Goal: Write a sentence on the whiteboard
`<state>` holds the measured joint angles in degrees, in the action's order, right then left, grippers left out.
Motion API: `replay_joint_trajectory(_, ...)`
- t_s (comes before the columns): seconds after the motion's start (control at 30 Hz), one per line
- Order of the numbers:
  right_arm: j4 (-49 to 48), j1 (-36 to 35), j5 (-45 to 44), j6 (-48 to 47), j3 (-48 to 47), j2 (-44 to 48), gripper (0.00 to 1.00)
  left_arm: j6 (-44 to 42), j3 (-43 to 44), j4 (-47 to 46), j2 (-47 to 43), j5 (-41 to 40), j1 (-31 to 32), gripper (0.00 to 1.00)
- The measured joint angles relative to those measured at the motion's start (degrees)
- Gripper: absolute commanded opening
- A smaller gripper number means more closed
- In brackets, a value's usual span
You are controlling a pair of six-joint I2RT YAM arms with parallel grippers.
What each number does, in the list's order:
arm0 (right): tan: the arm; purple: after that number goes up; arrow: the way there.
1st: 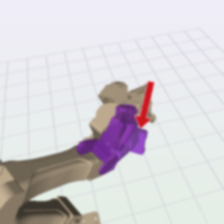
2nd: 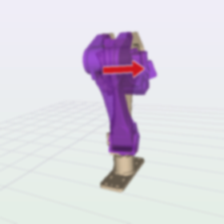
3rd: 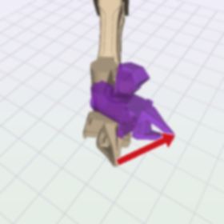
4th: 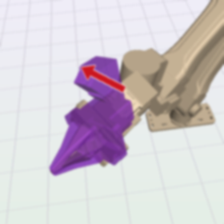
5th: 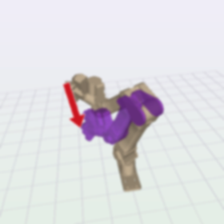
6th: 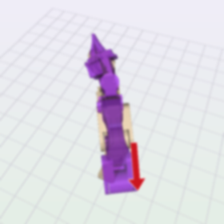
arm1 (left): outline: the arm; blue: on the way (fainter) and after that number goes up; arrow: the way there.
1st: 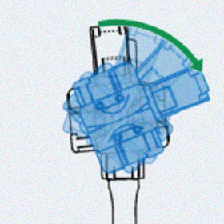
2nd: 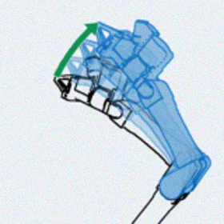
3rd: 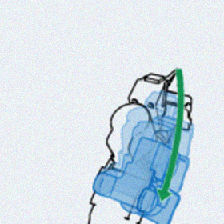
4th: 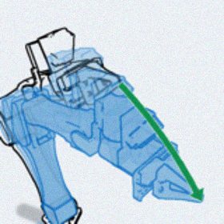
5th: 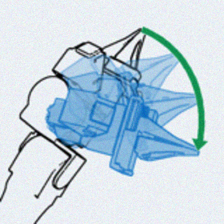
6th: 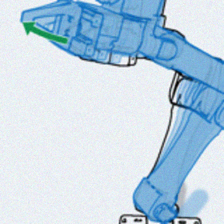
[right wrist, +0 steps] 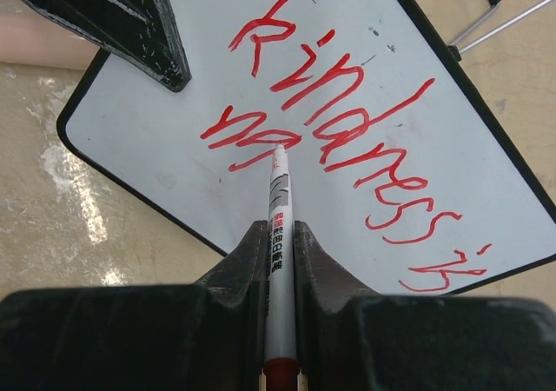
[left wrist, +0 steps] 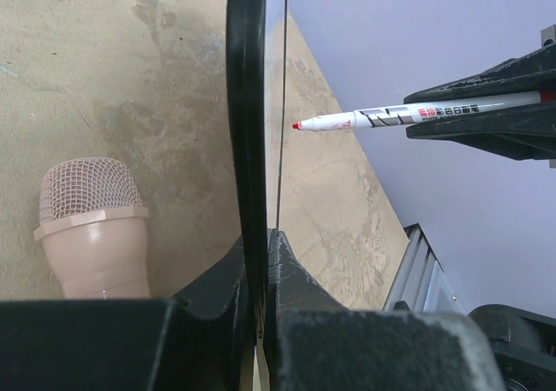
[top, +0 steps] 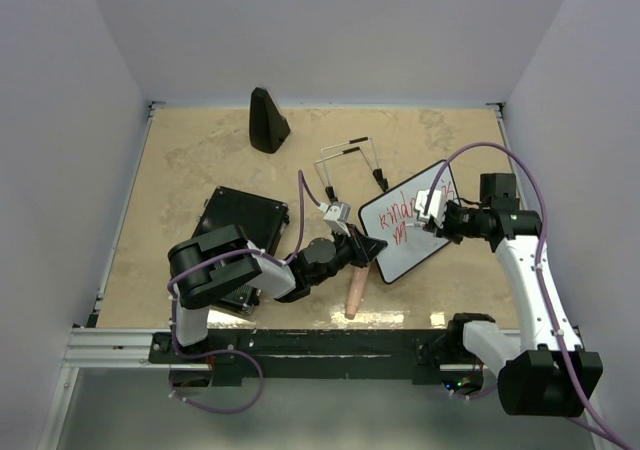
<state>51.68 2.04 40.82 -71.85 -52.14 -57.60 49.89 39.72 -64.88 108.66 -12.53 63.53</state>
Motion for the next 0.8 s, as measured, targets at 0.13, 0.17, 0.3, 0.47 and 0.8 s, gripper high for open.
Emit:
replay_joint_trajectory(0.13, -0.02, 0.87, -0.09, 0.72, 0.00, 0.02, 0.00, 0.00, -0.04, -0.04, 0.00, 0.09, 0.00, 0.00)
replay_joint_trajectory(0.17, -0.02, 1.11, -0.13, 0.87, 0.00, 0.02, 0.00, 0.00, -0.17, -0.20, 0.00, 0.13, 0.00, 0.00)
replay_joint_trajectory(0.3, -0.02, 2.34, -0.20, 1.18, 0.00, 0.02, 0.00, 0.00, -0.26, -0.26, 0.00, 0.20, 0.02, 0.00)
replay_joint_trajectory(0.47, 0.13, 4.59, -0.13, 0.76, 0.00, -0.17, 0.00, 0.00, -0.26, -0.26, 0.00, 0.20, 0.02, 0.00)
replay_joint_trajectory(0.8, 0.28, 5.53, 0.87, -1.25, 0.20, -0.74, 0.00, 0.00, -0.26, -0.26, 0.00, 0.24, 0.02, 0.00)
